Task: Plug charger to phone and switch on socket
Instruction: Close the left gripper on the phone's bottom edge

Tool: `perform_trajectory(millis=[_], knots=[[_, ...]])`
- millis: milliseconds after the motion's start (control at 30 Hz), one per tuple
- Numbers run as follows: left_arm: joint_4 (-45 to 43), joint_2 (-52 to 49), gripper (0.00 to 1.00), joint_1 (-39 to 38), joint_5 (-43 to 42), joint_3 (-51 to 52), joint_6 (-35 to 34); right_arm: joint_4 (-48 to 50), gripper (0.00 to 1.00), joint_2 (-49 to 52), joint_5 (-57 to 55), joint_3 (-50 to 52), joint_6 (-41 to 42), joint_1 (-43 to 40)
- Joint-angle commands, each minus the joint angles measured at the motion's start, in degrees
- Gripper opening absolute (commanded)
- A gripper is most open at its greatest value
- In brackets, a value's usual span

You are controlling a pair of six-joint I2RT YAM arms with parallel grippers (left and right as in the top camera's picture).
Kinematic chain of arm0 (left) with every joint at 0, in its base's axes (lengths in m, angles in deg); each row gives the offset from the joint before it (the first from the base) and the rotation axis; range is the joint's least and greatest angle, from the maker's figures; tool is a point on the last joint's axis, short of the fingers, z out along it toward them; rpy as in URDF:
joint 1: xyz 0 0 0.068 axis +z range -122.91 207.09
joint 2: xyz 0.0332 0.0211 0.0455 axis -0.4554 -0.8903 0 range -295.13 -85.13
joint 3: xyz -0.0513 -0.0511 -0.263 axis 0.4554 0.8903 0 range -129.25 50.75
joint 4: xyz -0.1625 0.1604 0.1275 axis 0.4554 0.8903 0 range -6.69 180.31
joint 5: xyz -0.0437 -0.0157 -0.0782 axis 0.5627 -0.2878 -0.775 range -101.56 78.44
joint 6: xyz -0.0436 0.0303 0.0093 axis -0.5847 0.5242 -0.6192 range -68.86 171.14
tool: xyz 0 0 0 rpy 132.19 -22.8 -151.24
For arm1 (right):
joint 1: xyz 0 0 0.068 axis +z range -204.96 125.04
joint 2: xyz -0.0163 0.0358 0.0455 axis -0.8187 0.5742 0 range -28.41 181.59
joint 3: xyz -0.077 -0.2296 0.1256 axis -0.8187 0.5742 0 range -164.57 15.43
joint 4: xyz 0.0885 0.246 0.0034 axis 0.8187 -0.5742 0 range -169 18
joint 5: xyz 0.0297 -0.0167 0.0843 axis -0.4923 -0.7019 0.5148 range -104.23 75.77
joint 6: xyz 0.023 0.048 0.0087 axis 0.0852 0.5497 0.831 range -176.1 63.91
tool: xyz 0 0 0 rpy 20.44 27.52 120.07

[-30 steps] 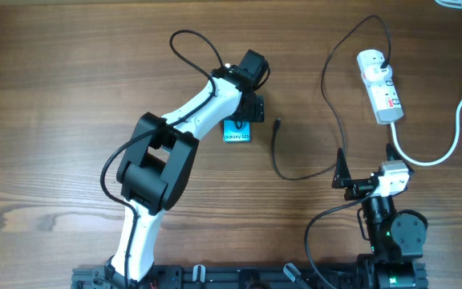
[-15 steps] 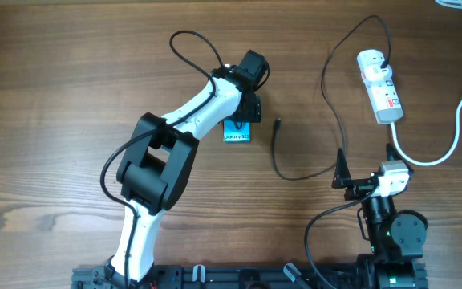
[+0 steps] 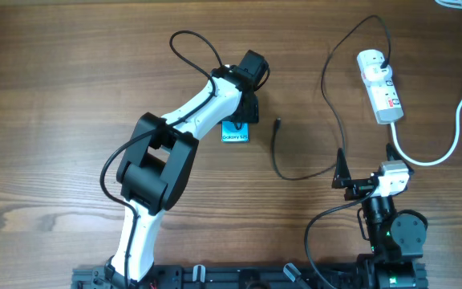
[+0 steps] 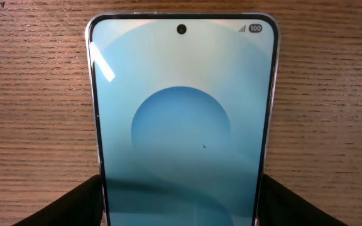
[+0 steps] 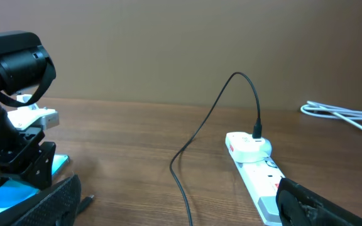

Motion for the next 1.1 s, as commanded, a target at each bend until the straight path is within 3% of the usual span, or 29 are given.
perform_trajectory(millis=[0, 433, 567, 1067], knots=[[1.36, -1.27, 0.73, 0.31, 0.59, 1.73, 0.04, 0.13, 1.00, -0.24, -0.37, 0.07, 0.20, -0.04], [5.53, 3.69, 0.72, 0.31, -0.24, 1.64, -2.75, 0.13, 1.00, -0.24, -0.37, 0.07, 0.20, -0.04], [7.21, 4.22, 0.71, 0.31, -4.83, 1.64, -2.75, 0.13, 1.00, -0.24, -0.37, 0.07, 0.17, -0.04], [10.10, 5.79, 0.72, 0.31, -4.76, 1.64, -2.73, 0.13, 1.00, -0.24, -0.37, 0.07, 0.20, -0.04]])
